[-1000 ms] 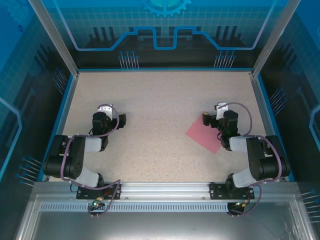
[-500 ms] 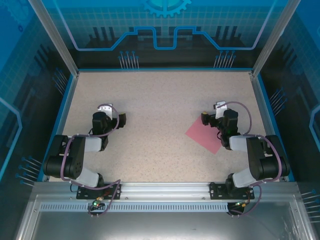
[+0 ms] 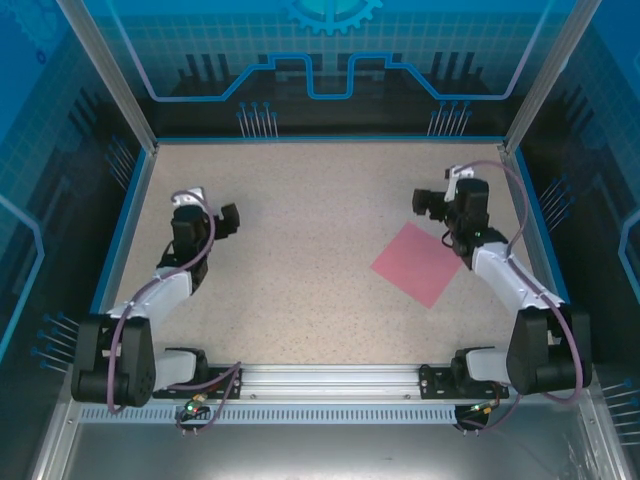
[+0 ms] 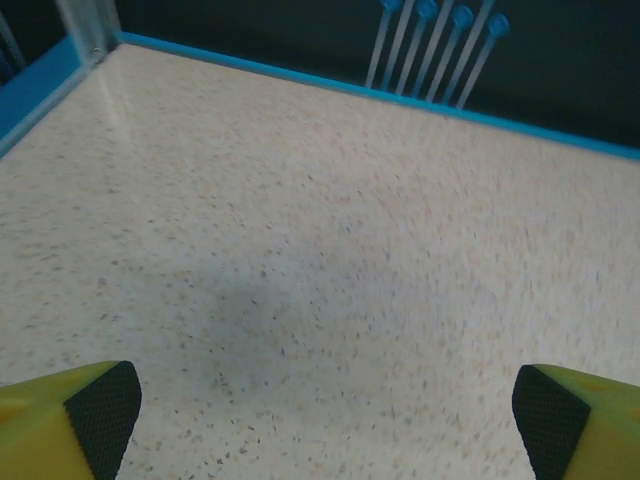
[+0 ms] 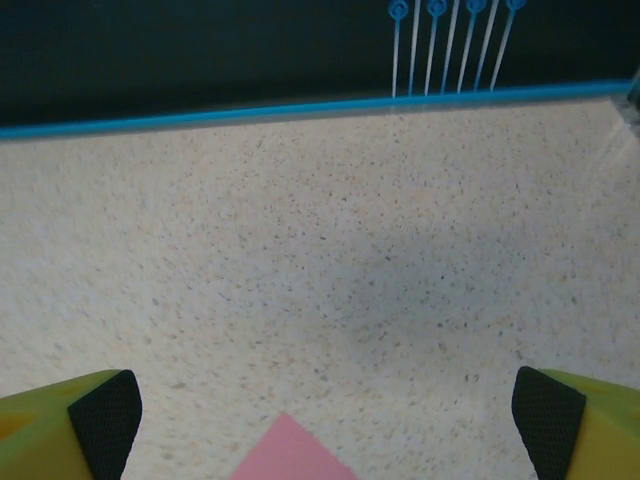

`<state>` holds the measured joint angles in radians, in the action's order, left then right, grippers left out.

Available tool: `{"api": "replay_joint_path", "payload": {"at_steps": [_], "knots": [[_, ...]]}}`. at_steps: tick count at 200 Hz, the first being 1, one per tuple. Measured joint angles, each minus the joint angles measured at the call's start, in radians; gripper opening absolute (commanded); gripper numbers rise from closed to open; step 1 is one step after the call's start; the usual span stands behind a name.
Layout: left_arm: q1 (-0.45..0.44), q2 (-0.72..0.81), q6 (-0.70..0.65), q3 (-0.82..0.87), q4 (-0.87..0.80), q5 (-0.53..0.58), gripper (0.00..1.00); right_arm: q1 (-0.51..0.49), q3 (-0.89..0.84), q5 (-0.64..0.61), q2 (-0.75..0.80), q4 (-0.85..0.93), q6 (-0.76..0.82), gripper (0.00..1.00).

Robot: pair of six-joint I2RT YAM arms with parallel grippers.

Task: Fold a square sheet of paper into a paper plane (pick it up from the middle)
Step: Move the square sheet of paper to the center of the table.

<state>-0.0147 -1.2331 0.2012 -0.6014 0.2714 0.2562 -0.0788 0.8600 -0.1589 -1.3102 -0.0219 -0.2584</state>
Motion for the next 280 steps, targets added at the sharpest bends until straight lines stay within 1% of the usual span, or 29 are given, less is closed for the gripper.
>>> {"api": "replay_joint_path", "payload": {"at_steps": [24, 43, 73, 97, 138, 223, 252, 280], "knots": [[-0.003, -0.002, 0.099, -0.158, -0.227, 0.032, 0.99, -0.031, 0.126, 0.035, -0.042, 0.173, -0.140, 0.99], [-0.008, -0.020, 0.165, -0.247, -0.379, 0.035, 0.99, -0.097, 0.191, 0.087, -0.140, 0.284, -0.227, 0.99], [-0.009, -0.029, 0.205, -0.278, -0.517, -0.044, 0.99, -0.209, 0.216, 0.144, -0.291, 0.393, -0.344, 0.99], [-0.009, -0.029, 0.217, -0.286, -0.589, -0.116, 0.99, -0.237, 0.216, 0.166, -0.366, 0.438, -0.425, 0.99], [-0.009, -0.029, 0.219, -0.294, -0.618, -0.187, 0.99, -0.235, 0.216, 0.165, -0.407, 0.463, -0.502, 0.99], [-0.009, -0.063, 0.219, -0.294, -0.620, -0.240, 0.99, -0.244, 0.264, 0.168, -0.510, 0.490, -0.512, 0.99], [-0.009, -0.064, 0.219, -0.294, -0.619, -0.254, 0.99, -0.303, 0.301, 0.164, -0.543, 0.493, -0.501, 0.99], [-0.009, -0.064, 0.220, -0.294, -0.619, -0.258, 0.99, -0.421, 0.351, 0.167, -0.583, 0.493, -0.484, 0.99]]}}
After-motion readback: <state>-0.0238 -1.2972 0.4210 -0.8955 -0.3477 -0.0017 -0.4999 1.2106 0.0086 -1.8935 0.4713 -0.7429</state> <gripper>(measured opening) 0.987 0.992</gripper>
